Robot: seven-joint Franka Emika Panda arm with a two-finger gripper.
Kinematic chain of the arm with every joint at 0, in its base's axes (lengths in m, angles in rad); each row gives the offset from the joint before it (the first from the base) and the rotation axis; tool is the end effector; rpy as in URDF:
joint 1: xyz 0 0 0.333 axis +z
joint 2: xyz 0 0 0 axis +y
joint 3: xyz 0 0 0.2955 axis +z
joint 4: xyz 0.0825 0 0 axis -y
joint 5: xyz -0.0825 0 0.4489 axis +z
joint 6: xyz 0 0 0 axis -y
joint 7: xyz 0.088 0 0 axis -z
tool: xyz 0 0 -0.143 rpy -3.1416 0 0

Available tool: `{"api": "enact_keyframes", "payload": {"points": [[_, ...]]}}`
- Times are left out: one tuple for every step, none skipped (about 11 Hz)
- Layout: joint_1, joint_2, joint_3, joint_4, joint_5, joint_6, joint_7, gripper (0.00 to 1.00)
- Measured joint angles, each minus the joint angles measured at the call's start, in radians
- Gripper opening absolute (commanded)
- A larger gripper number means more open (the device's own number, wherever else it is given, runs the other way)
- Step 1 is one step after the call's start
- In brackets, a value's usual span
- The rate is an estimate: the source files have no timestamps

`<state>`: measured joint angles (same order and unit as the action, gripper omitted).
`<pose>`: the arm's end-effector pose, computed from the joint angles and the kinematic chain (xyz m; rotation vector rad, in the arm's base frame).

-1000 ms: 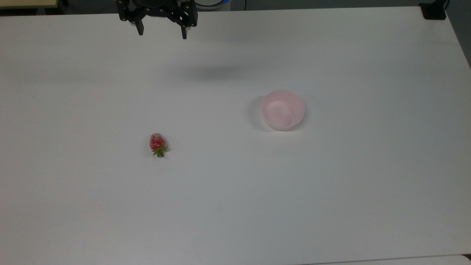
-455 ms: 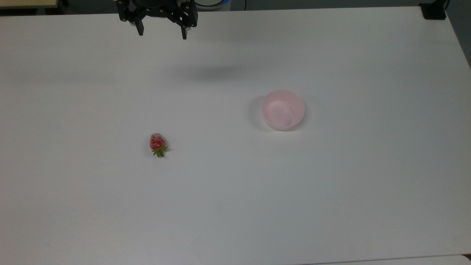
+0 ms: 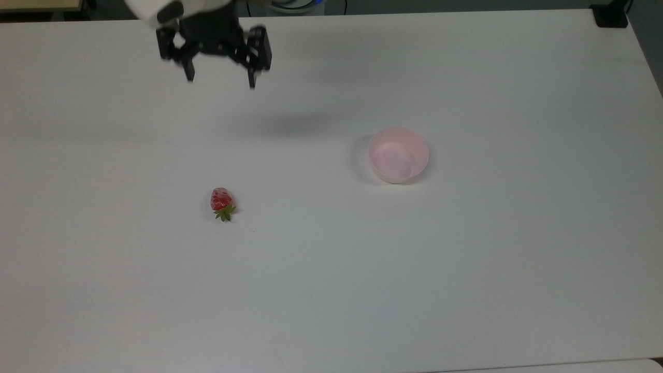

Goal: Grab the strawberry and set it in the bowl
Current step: 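Move the open gripper down over the red strawberry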

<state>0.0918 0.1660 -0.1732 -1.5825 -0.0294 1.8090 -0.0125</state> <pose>0.6807 -0.0533 0.4770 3.0788 -0.0918 0.0927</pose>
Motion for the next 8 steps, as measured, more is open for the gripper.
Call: {"api": "enact_keyframes", "payload": {"points": [[-0.008, 0.052, -0.008, 0.007, -0.001, 0.059, 0.002, 1.00], [-0.016, 0.108, -0.025, 0.020, -0.001, 0.109, 0.002, 1.00], [-0.023, 0.164, -0.040, 0.037, -0.001, 0.155, 0.002, 1.00], [-0.027, 0.221, -0.048, 0.050, -0.001, 0.216, 0.001, 1.00], [-0.027, 0.265, -0.049, 0.056, -0.001, 0.262, -0.011, 1.00], [-0.024, 0.303, -0.049, 0.058, -0.002, 0.286, -0.058, 1.00], [-0.022, 0.331, -0.048, 0.058, -0.002, 0.288, -0.117, 1.00], [-0.021, 0.350, -0.047, 0.057, -0.002, 0.288, -0.166, 0.97]]}}
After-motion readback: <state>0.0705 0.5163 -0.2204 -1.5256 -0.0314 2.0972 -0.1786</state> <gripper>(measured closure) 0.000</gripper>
